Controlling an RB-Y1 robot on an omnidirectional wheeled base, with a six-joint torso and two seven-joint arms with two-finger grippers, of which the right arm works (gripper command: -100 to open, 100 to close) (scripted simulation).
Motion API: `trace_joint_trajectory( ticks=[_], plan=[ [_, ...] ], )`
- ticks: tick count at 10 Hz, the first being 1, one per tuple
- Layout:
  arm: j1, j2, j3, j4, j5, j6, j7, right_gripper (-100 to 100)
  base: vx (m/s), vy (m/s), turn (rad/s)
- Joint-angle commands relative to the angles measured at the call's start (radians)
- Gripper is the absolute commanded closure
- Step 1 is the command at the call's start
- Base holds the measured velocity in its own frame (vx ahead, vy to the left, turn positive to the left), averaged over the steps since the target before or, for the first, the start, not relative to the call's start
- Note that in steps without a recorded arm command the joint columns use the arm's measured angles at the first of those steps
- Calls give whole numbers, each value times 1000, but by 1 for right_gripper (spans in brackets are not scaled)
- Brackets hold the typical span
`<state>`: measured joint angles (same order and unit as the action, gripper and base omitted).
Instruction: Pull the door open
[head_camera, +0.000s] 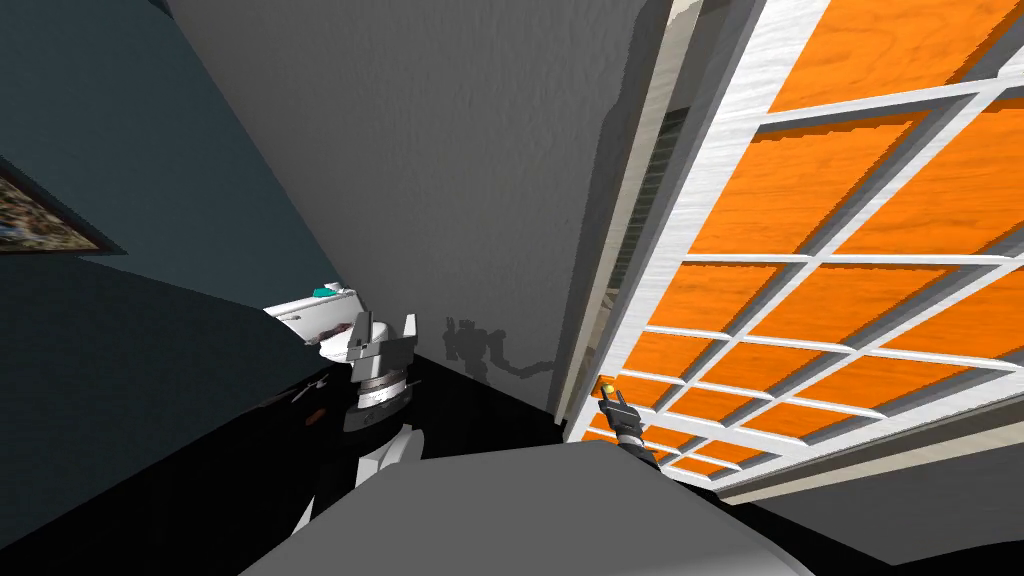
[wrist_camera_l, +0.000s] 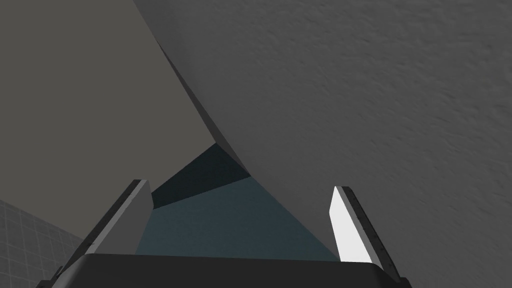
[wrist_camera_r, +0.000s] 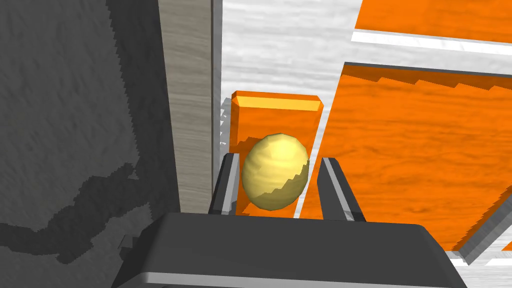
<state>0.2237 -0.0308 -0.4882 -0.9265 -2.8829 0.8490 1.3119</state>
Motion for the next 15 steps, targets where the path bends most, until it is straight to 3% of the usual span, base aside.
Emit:
trace_joint_trajectory(
  ticks=[1,8,11,15],
  plan=[
    [10,-9,-13,-1,-5,-7,1,100,-207,3,10],
    [5,-32,-15,2,-2,-7,-2,100,-224,-15,23],
    [-1,-51,-18,7,1,-7,-5,100,-205,-9,35],
    [-9,-72,-21,15,5,-6,-9,100,-109,-43,49]
  ],
)
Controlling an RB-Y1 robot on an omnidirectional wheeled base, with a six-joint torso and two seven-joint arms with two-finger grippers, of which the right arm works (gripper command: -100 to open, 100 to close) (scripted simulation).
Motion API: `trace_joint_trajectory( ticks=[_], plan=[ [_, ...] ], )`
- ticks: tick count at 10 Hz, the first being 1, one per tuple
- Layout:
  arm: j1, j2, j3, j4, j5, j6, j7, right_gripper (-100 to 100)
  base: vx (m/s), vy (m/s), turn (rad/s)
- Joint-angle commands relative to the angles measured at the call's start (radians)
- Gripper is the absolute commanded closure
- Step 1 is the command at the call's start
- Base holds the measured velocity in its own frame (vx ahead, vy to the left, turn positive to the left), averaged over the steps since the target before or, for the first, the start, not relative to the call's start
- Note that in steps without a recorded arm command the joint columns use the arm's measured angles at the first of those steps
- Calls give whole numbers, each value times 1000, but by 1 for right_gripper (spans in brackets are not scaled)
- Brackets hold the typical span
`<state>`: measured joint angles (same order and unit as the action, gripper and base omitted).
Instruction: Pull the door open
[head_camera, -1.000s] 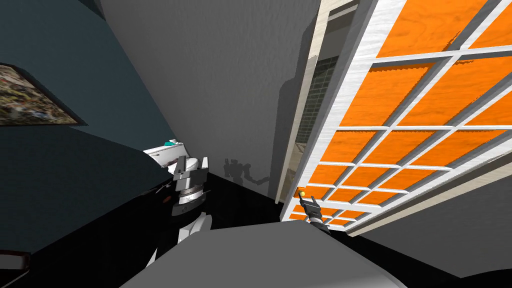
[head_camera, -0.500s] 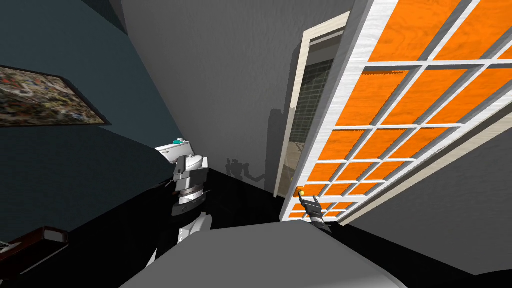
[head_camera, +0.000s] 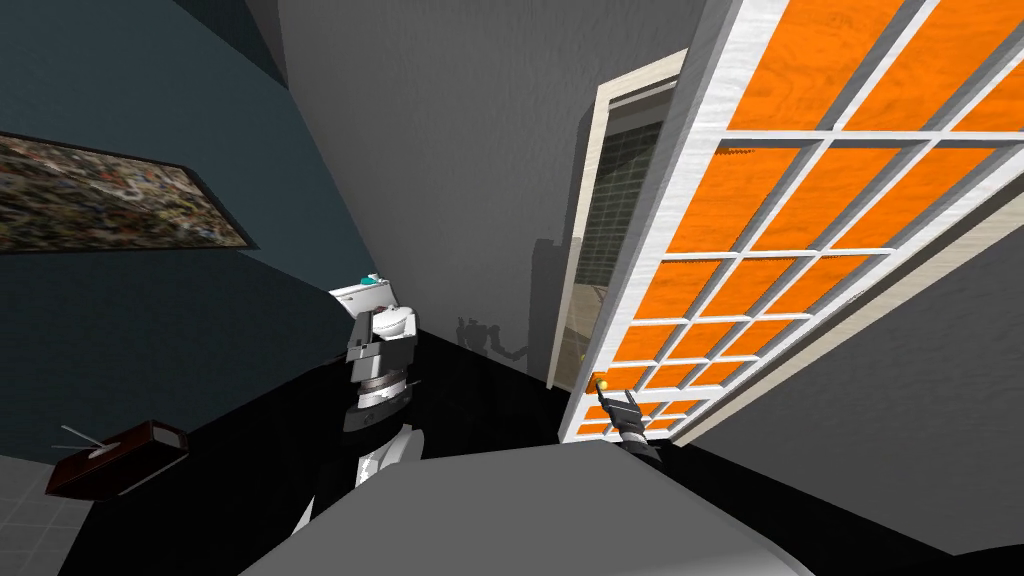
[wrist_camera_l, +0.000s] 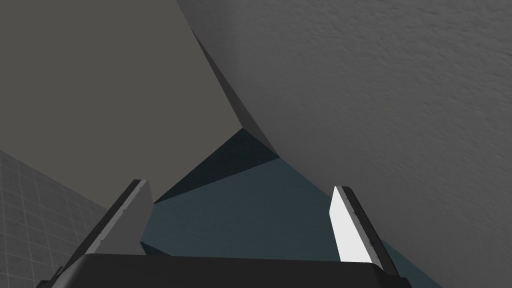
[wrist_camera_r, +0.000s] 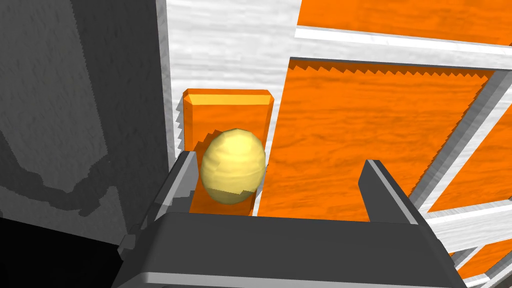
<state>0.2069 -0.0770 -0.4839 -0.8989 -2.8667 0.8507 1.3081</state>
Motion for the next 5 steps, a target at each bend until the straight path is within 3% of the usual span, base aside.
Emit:
trace_joint_trajectory(
  ticks=[1,5],
  plan=[
    [6,-28,-27,-11,-10,-8,-6,100,3,-9,36],
    [3,-32,-28,-9,-9,-7,-7,100,4,-1,16]
  ],
)
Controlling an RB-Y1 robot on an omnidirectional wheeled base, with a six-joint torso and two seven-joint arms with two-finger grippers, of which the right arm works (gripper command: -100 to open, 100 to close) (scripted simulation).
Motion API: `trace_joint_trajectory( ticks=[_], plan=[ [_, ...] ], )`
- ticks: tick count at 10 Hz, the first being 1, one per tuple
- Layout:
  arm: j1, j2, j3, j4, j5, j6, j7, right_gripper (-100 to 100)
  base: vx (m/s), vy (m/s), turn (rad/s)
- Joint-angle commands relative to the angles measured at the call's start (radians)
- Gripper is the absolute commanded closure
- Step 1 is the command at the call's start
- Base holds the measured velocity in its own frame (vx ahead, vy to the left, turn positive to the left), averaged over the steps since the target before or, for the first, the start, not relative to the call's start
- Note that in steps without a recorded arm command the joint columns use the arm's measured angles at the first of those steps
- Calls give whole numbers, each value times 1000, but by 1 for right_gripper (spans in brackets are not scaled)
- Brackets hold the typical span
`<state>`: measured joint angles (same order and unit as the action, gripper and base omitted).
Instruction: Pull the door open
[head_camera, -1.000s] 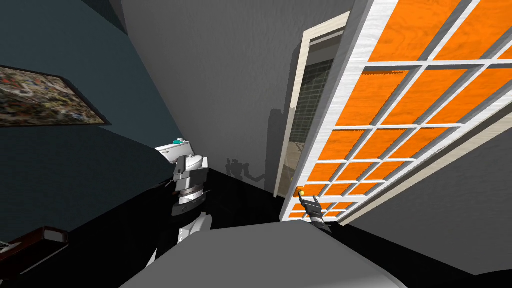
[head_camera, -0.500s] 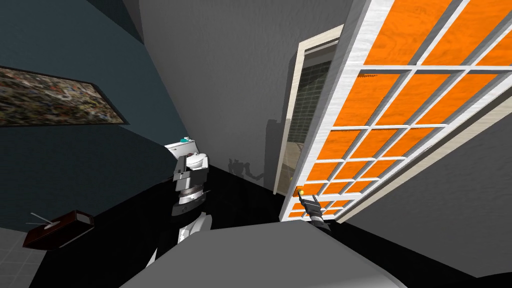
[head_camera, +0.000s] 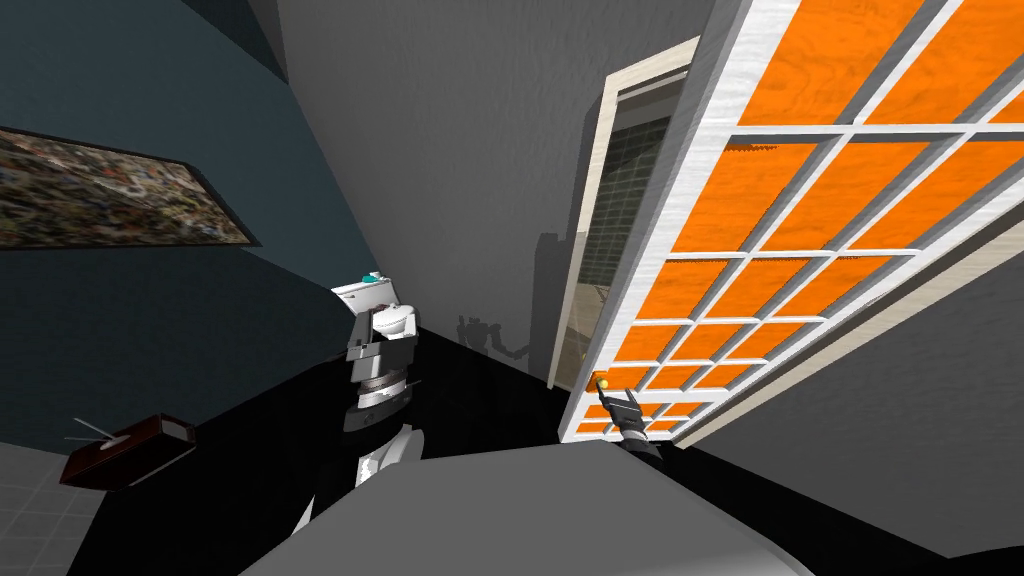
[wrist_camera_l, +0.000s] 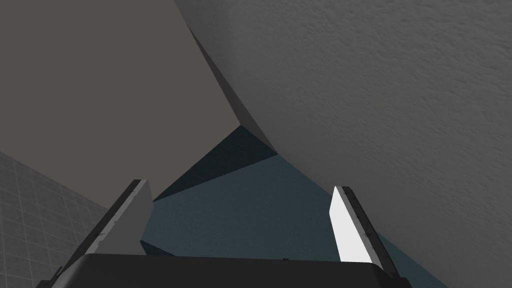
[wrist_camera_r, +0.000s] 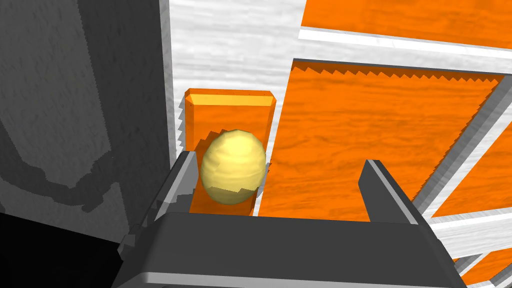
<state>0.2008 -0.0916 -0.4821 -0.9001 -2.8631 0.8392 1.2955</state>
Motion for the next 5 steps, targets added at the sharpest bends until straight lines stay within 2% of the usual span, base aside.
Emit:
trace_joint_trajectory(
  ticks=[1,5],
  plan=[
    [9,-17,-29,-8,-12,4,5,100,3,-7,-5],
    [6,-22,-31,-5,-11,4,4,100,1,-6,13]
  ],
)
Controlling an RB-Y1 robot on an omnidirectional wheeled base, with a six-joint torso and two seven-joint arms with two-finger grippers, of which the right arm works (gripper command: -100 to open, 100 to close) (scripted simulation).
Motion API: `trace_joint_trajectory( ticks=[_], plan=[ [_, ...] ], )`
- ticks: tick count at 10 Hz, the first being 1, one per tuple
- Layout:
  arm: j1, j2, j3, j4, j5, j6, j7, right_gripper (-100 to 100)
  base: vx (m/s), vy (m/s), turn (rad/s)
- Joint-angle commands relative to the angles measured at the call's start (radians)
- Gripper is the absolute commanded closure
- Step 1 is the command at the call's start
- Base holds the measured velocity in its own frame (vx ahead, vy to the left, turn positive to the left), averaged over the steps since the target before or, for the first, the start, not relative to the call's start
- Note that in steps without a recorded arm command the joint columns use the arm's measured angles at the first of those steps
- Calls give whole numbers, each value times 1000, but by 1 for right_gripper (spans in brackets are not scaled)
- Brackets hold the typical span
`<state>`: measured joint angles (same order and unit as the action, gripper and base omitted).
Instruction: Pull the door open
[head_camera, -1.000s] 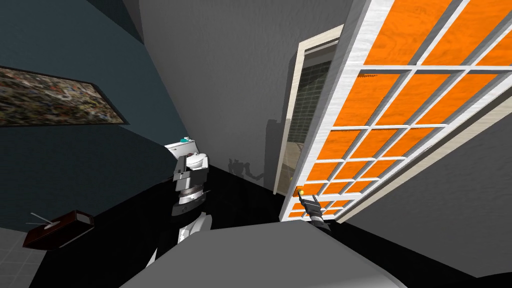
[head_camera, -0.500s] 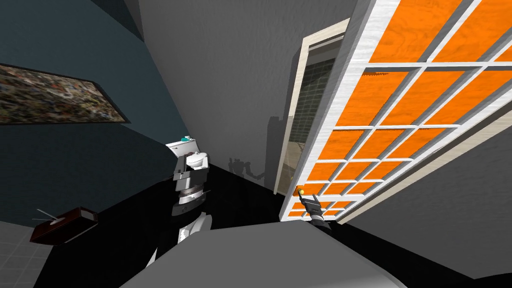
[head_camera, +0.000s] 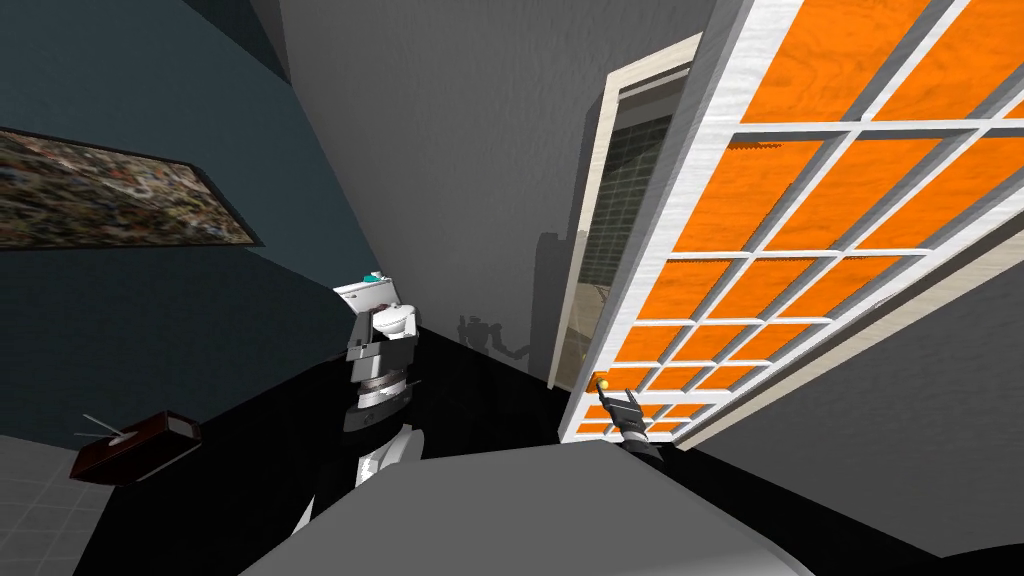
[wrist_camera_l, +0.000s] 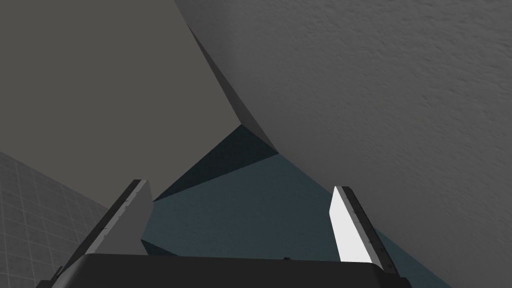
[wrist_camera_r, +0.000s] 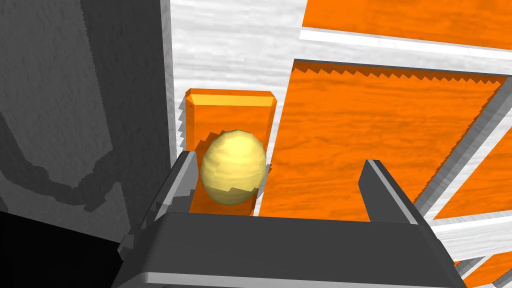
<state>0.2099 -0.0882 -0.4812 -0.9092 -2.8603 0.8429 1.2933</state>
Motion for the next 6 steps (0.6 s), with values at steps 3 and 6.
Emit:
trace_joint_trajectory(
  ticks=[3,6],
  plan=[
    [-3,-25,-32,4,-14,1,6,100,-8,-5,4],
    [-3,-25,-32,4,-14,1,6,100,6,0,-9]
  ],
)
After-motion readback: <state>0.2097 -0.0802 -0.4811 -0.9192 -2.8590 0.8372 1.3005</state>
